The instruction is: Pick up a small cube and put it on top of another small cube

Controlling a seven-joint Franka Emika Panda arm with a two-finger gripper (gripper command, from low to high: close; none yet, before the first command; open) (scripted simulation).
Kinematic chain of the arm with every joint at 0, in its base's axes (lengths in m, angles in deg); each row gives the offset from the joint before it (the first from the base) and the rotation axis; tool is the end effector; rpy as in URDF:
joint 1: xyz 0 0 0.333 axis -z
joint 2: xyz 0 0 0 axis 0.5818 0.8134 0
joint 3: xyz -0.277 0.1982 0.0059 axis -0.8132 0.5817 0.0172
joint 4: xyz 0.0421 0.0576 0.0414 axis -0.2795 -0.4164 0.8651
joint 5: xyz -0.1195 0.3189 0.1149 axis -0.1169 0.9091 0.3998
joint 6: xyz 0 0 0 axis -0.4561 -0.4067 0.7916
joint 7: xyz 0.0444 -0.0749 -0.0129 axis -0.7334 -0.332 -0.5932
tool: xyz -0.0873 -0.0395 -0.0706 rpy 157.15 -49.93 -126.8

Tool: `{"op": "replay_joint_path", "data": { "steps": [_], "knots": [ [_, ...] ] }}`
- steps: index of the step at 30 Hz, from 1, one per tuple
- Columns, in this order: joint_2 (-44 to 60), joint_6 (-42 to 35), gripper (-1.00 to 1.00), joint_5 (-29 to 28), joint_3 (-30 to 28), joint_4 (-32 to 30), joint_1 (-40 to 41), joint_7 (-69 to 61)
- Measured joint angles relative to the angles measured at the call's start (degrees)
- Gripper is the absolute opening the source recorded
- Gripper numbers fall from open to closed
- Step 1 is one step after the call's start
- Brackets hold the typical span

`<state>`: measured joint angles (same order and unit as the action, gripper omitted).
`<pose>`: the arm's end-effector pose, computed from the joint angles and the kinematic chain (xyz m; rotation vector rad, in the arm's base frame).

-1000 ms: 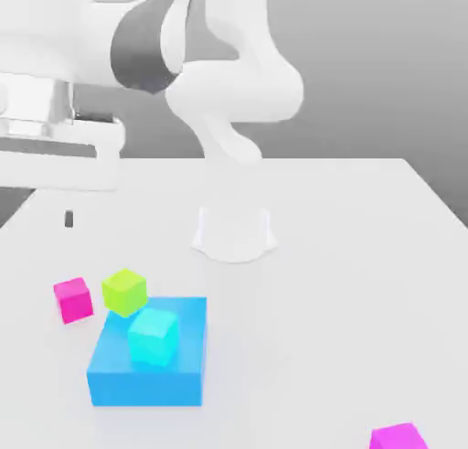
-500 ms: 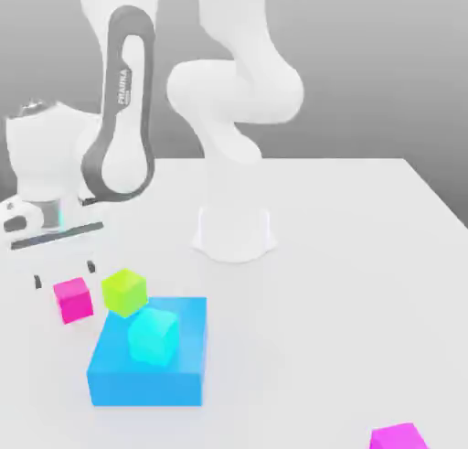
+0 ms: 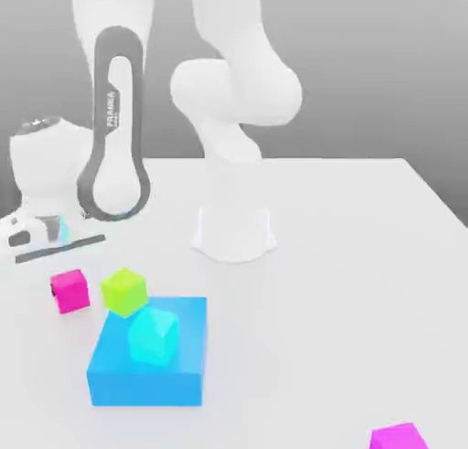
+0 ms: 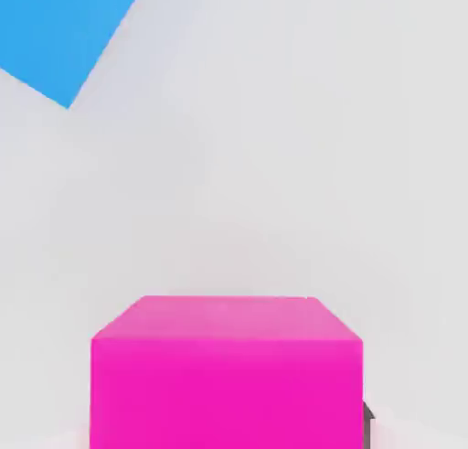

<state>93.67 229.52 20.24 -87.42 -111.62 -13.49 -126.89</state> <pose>0.2203 -0.2785 0.2265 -3.1178 0.3838 -0.0003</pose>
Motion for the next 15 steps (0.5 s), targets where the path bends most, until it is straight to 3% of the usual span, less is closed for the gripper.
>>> {"op": "replay_joint_path", "data": {
  "steps": [2,5,15],
  "knots": [
    [-4.5,-3.2,-1.0,-8.1,-0.2,-0.7,1.2,6.5],
    [-10.6,-8.5,-1.0,-14.5,2.5,-1.1,1.5,13.9],
    [-27.8,-24.6,-1.0,-17.8,13.0,-2.3,-0.5,27.1]
  ]
}}
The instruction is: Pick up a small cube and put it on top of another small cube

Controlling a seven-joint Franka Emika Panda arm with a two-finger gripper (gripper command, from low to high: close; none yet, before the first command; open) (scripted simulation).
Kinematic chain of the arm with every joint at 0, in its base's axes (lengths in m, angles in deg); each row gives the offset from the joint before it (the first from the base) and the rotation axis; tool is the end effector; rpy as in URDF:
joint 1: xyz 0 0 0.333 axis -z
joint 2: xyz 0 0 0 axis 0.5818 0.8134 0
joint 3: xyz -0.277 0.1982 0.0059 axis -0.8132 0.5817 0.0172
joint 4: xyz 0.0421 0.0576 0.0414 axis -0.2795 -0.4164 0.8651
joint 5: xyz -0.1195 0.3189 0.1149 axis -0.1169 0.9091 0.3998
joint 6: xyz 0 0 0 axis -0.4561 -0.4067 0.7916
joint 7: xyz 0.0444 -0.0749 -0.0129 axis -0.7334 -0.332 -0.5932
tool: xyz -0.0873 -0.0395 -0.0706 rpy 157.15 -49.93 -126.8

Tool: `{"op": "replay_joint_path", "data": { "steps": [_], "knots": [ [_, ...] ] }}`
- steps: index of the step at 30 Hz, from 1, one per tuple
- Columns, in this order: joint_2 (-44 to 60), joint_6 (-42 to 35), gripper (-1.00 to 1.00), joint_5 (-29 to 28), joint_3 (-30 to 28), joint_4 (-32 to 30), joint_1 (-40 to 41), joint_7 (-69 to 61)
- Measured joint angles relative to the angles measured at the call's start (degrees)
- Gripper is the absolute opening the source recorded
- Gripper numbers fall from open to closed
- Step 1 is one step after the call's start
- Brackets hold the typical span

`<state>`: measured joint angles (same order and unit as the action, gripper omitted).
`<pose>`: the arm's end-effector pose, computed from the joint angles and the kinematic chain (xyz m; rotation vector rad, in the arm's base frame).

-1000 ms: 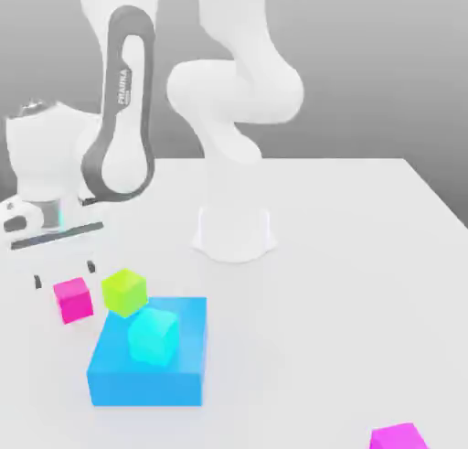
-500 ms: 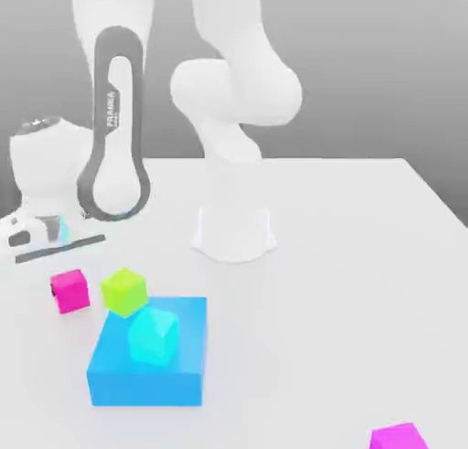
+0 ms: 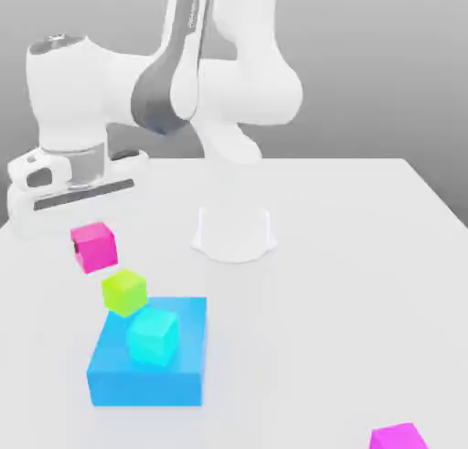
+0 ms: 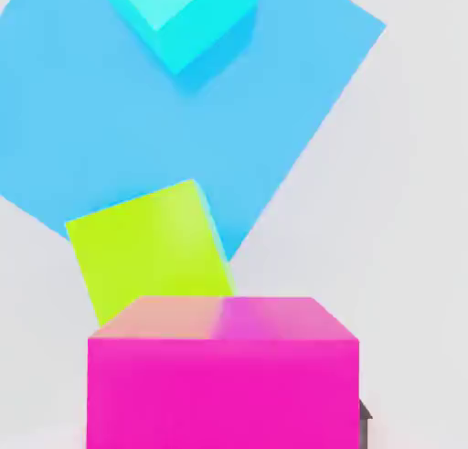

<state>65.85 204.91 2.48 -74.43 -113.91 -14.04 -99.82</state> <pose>0.2556 -0.1793 0.3332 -3.1201 0.2948 -0.0026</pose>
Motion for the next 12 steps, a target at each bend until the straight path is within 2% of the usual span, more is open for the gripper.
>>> {"op": "replay_joint_path", "data": {
  "steps": [3,9,10,12],
  "knots": [
    [-3.0,-2.5,-1.0,0.5,2.2,-0.6,-1.0,2.3],
    [6.5,9.0,-1.0,1.2,1.5,-2.7,-2.0,2.1],
    [7.7,10.4,1.0,1.2,1.4,-2.9,-2.0,2.1],
    [7.7,10.4,1.0,1.2,1.4,-2.9,-2.0,2.1]
  ]
}}
